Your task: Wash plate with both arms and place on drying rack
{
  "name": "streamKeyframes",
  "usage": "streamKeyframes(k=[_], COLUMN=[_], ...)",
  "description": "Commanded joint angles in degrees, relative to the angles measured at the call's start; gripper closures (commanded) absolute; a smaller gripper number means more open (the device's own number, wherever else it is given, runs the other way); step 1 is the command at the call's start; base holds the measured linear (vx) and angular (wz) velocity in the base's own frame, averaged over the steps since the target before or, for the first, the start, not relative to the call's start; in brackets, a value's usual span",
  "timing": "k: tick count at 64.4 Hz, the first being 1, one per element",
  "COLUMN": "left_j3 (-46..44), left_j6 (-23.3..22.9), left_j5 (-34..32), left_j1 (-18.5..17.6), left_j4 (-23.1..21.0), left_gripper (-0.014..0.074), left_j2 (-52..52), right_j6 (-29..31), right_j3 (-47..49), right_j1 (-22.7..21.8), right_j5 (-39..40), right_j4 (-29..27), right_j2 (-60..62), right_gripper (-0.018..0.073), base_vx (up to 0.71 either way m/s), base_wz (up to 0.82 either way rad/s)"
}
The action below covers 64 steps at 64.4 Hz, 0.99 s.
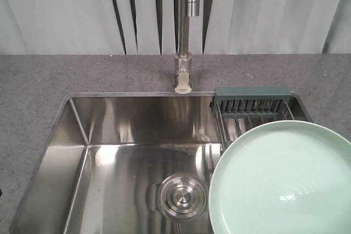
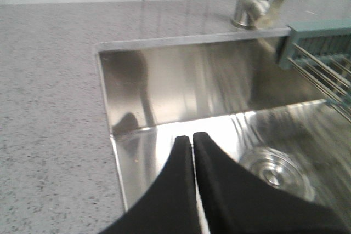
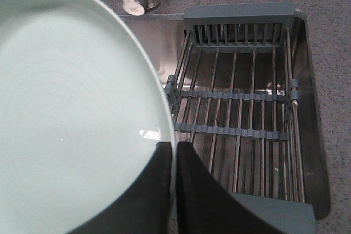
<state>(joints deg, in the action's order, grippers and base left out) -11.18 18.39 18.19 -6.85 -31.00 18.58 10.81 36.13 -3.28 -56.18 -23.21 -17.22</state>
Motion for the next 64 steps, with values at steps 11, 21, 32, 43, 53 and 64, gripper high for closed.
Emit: streamKeyframes(k=[11, 21, 32, 43, 53, 64], left_j3=[2.4, 3.3, 3.3, 3.3, 3.3, 3.3], left_j6=[0.2, -0.1, -0.4, -0.5, -0.5, -0.5], left_j5=[-11.6, -12.7, -12.7, -12.7, -12.7, -12.7], left_j1=[-0.1, -0.1, -0.1, -0.1, -0.1, -0.1], left_j4=[-1.4, -1.5, -1.5, -3.3, -4.9, -4.9], left_gripper=[0.0603, 0.0603, 0.0603, 0.0603, 0.0603, 0.0603], left_j2=[0.5, 0.5, 0.5, 0.5, 0.5, 0.5], right_j6=[0.1, 0.1, 0.1, 3.4, 11.2, 20.3], right_j3=[1.3, 1.3, 1.9, 6.9, 11.5, 12.8], right_j1=[-0.3, -0.3, -0.3, -0.3, -0.3, -0.3], right_j5=[4.1, 3.1, 1.7, -3.4, -3.1, -3.6], right_j4=[-1.4, -1.4, -1.4, -2.2, -8.1, -20.5], right_j2=[-0.7, -0.7, -2.8, -13.5, -23.5, -33.5], right_gripper=[0.0561, 0.0561, 0.0561, 0.0561, 0.0561, 0.0561], base_vx=[0.00, 0.00, 0.00, 0.00, 0.00, 0.00], base_wz=[0.00, 0.00, 0.00, 0.00, 0.00, 0.00])
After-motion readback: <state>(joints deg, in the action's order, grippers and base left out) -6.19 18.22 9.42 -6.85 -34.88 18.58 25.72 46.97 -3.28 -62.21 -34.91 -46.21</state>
